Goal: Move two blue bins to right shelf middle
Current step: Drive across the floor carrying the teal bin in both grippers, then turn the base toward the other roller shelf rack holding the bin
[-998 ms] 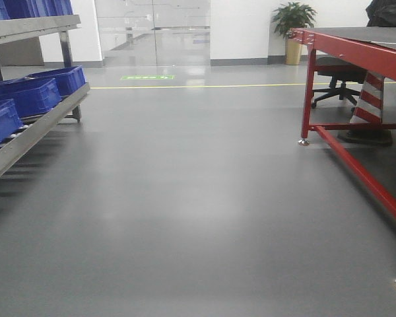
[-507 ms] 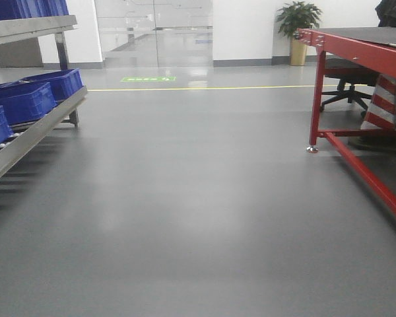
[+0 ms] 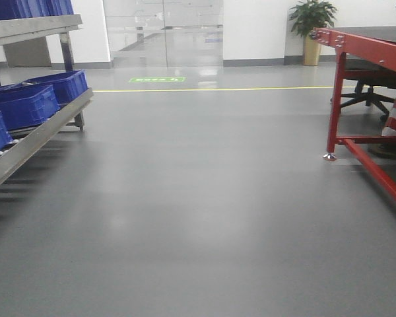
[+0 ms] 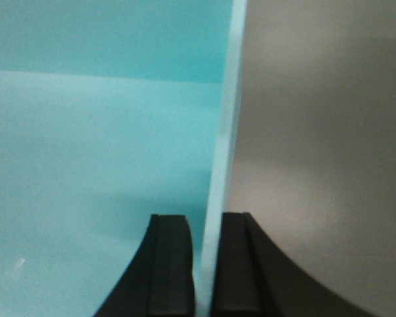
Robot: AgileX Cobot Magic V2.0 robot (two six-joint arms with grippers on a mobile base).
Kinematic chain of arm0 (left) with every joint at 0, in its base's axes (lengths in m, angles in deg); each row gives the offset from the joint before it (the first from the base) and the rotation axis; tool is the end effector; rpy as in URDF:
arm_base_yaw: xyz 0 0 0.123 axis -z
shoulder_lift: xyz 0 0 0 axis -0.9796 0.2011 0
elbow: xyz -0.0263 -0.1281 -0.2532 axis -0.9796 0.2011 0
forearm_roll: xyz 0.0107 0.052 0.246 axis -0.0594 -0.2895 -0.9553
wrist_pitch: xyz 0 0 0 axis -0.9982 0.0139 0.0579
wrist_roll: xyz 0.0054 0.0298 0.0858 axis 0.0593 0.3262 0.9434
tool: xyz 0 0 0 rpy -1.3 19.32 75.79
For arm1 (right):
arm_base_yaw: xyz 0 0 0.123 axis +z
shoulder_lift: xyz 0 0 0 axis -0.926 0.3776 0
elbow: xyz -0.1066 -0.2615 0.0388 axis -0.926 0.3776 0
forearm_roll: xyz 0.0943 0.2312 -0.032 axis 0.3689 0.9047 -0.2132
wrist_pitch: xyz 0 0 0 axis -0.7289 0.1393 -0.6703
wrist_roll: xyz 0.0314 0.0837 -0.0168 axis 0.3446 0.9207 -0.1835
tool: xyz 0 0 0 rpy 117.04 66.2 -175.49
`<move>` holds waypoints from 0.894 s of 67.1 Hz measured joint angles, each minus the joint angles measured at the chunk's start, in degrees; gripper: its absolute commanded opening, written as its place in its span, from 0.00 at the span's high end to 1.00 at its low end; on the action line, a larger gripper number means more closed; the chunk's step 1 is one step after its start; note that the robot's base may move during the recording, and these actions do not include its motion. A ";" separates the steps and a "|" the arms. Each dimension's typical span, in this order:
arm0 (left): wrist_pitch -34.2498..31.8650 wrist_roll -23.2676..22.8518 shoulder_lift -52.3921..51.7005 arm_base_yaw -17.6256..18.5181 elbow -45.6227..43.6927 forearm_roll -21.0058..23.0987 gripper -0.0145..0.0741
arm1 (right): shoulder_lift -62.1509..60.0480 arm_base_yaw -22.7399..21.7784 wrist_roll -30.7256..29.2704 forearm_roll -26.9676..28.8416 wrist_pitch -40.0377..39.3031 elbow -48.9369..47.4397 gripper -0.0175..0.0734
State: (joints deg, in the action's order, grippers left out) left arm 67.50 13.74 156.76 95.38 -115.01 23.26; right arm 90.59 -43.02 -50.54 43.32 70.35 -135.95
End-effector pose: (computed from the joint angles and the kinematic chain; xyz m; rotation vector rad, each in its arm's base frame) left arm 0.2757 -0.1027 0.5001 0.3573 2.2278 -0.4185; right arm 0.2855 0.1319 0.5080 -0.2095 2.1960 0.3812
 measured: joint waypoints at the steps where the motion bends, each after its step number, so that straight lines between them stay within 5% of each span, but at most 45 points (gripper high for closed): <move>1: -0.01 0.00 0.00 0.00 0.00 0.00 0.96 | 0.00 0.00 0.00 0.00 0.00 0.00 0.98; 22: -7.48 0.39 0.00 0.00 0.00 0.21 0.96 | 0.00 0.00 0.00 -0.67 -1.30 -0.09 0.98; 60: -31.54 2.00 4.86 0.24 0.00 1.59 0.96 | 0.00 0.00 0.79 -1.24 -2.89 -0.13 0.98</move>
State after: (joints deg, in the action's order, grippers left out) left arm 35.96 15.74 161.62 95.63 -115.01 24.85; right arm 90.59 -43.02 -49.76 42.08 67.46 -136.08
